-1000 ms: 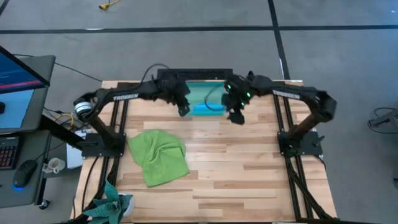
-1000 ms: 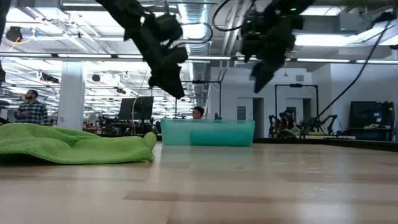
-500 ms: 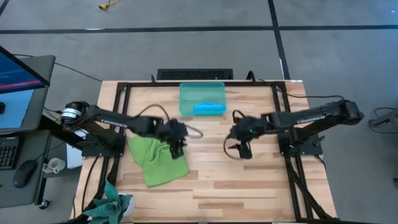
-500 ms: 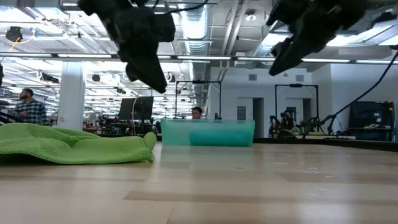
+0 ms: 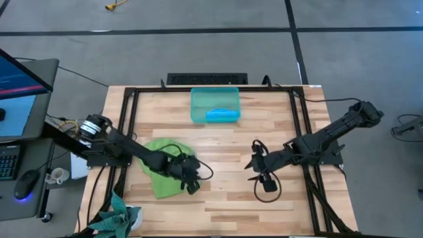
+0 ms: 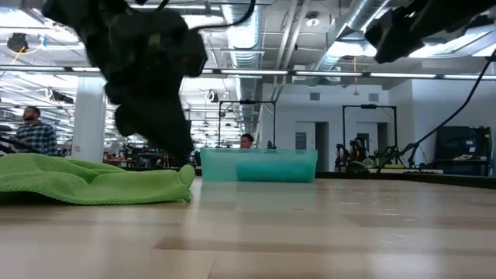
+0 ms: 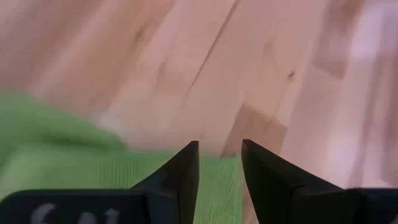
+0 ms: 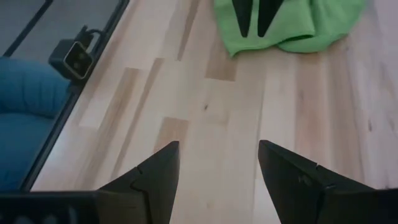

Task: Roll microfiber towels into tight, uniform cylinder then place into a basket
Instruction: Fold the green microfiber cloth

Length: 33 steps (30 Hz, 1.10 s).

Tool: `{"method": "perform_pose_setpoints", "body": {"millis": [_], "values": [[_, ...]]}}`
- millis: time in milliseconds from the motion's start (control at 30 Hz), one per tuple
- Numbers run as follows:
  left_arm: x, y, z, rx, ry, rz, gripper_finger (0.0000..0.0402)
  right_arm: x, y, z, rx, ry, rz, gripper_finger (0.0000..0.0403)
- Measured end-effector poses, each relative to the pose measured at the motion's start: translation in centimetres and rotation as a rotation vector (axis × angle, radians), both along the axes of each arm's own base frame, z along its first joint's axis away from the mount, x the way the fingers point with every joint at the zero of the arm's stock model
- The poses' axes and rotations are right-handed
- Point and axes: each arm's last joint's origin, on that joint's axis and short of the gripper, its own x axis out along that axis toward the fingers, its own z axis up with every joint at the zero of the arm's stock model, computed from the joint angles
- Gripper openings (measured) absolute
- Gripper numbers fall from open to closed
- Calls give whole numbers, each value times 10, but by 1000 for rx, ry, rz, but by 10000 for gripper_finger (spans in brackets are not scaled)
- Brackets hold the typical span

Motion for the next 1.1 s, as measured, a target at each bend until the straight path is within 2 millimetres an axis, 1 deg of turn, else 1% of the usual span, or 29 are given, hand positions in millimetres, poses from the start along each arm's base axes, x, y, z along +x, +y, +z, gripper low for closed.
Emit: {"method": "perform_pose_setpoints", "body": {"millis": [133,233,467,567,733,867,967,1100], "values": [[0,-9,-15,-66,42,103,112,-3,6,0,4,7,23,240],[3,-12,-17,-118,55,140,112,-4,8,0,8,8,25,240],[0,-9,-18,-116,80,257,112,-4,7,-1,23,22,5,240],[0,-9,-27,-115,103,286,112,-4,7,-1,23,21,5,240],[10,-9,-44,-113,90,302,112,-3,7,0,21,11,-10,240],[24,-5,-52,-110,9,265,112,-2,6,-1,62,24,-98,240],[36,0,-50,-86,-100,210,112,-3,7,-2,94,46,-136,240],[44,7,-47,-22,-184,119,112,-1,8,-7,84,63,-141,240]]}}
